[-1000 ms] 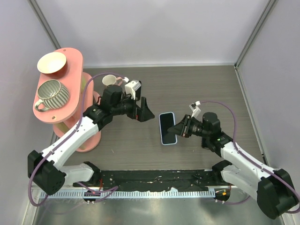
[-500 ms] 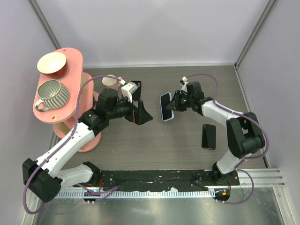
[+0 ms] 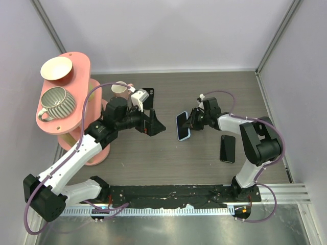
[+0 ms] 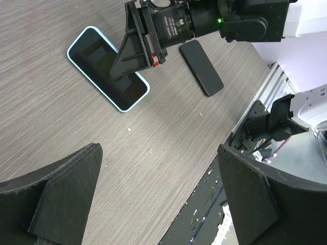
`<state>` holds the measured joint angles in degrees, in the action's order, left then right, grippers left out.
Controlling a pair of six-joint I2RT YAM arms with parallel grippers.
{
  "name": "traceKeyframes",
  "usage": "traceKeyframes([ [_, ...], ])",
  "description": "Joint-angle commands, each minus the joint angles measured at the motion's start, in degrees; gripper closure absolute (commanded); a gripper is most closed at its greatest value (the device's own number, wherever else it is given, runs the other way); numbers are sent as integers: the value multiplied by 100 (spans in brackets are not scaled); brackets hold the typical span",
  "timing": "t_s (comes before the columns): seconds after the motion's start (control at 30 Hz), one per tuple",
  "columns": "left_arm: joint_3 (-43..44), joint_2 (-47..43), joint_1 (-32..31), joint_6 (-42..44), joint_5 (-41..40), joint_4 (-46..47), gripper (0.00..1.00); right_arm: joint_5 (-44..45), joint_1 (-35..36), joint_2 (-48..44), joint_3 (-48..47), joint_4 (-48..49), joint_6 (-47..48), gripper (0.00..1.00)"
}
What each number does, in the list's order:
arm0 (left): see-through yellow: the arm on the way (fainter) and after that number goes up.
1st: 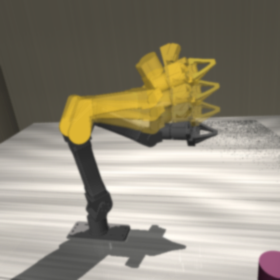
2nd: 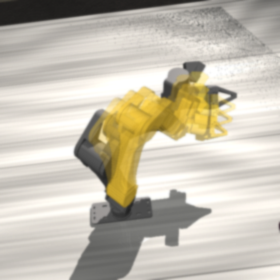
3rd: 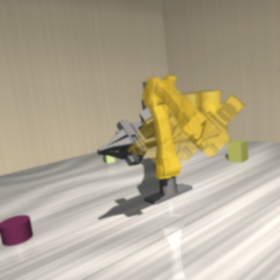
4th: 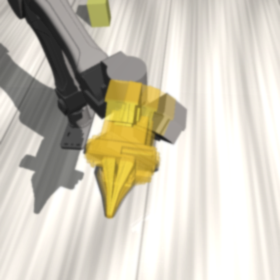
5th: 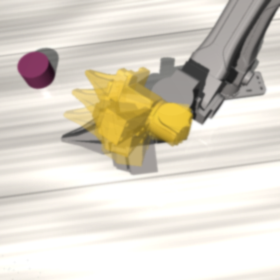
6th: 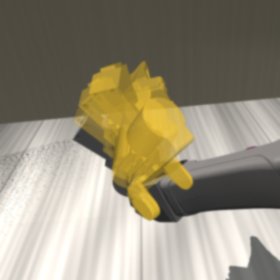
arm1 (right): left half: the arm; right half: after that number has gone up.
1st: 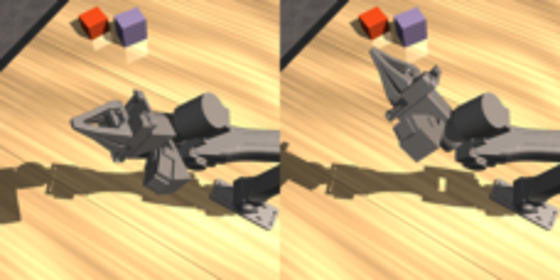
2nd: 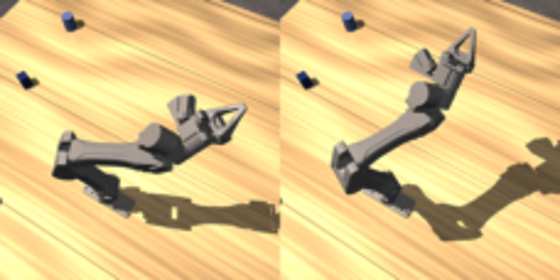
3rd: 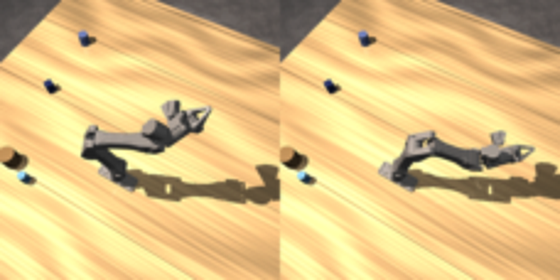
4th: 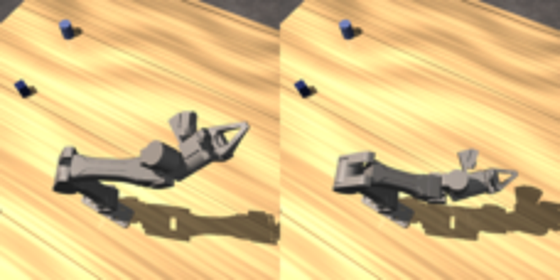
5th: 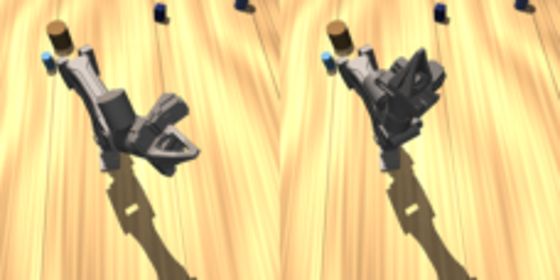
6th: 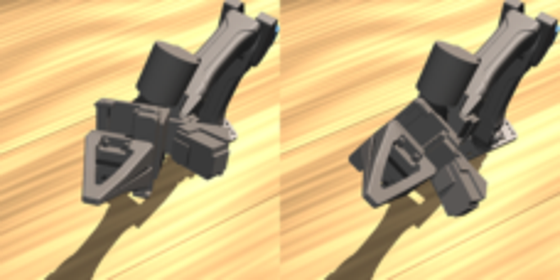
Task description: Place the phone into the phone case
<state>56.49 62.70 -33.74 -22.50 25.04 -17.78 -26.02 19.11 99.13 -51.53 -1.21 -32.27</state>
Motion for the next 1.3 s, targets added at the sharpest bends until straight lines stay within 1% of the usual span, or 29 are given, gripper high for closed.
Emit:
traceKeyframes([
  [0.0,37,-56,-19,17,-139,161,0,166,14,-219,353,280,-112,79],
  [0.03,55,-56,-19,53,-183,100,0,237,-4,-280,397,253,-121,74],
  [0.17,46,-73,-19,62,-280,91,0,562,-39,-491,512,156,-139,66],
  [0.2,46,-82,-19,62,-289,99,0,694,-39,-544,512,-78,-122,64],
  [0.27,29,-56,-19,70,-306,108,0,791,-92,-658,486,-203,-104,62],
  [0.3,29,-56,-19,70,-298,108,0,844,-101,-676,468,-256,-69,57],
  [0.37,46,-30,-19,70,-280,91,0,914,-145,-720,303,-553,54,53],
  [0.4,46,-29,-19,70,-280,82,0,1002,-162,-729,223,-703,98,49],
  [0.47,46,-38,-19,70,-271,90,0,1405,-189,-816,-14,-1159,221,44],
  [0.5,38,-64,-19,70,-297,99,0,1563,-189,-860,-85,-1301,256,37],
  [0.57,11,-91,-19,132,-385,73,0,1942,-206,-1026,-278,-1783,335,36],
  [0.67,-6,-126,-19,71,-683,12,0,2285,-206,-1343,-305,-2084,327,35],
  [0.7,-6,-126,-19,27,-954,-15,0,2355,-206,-1596,-297,-2137,309,35],
  [0.77,-24,-126,-19,-44,-1176,-76,0,2539,-206,-1878,-226,-2303,257,35],
  [0.8,-50,-126,-19,-174,-1307,-59,0,2575,-198,-2132,-183,-2339,204,25],
  [0.83,-155,-100,-19,-202,-1343,-7,0,2576,-206,-2291,-52,-2357,152,18],
  [0.87,-199,-91,-19,-193,-1239,63,0,2785,-206,-2432,28,-2392,99,18],
  [0.9,-235,-56,-19,-184,-1151,160,0,2787,-206,-2730,124,-2401,11,17],
  [0.93,-261,40,-19,-141,-950,204,0,2787,-206,-2863,308,-2384,-16,17],
  [0.97,-235,119,-19,-97,-939,214,0,2769,-206,-2995,397,-2357,-42,18],
  [1.0,-165,207,-19,-44,-974,31,4,2673,-206,-3135,494,-2322,-51,19],
  [1.03,105,312,-19,104,-1096,-145,7,2672,-206,-3363,651,-2296,1,20],
  [1.07,282,609,-19,167,-1411,-347,9,2455,-206,-3496,722,-2287,19,21],
  [1.1,475,769,-19,237,-1614,-819,12,2357,-206,-3610,801,-2287,28,24],
  [1.13,912,970,-19,403,-1790,-1067,14,2321,-206,-3716,941,-2269,28,27],
  [1.17,1117,1312,-19,465,-2262,-1479,18,2286,-206,-3978,1012,-2243,11,31],
  [1.27,1873,1885,-19,754,-3029,-1912,22,2128,-206,-4470,1267,-2121,-77,37],
])
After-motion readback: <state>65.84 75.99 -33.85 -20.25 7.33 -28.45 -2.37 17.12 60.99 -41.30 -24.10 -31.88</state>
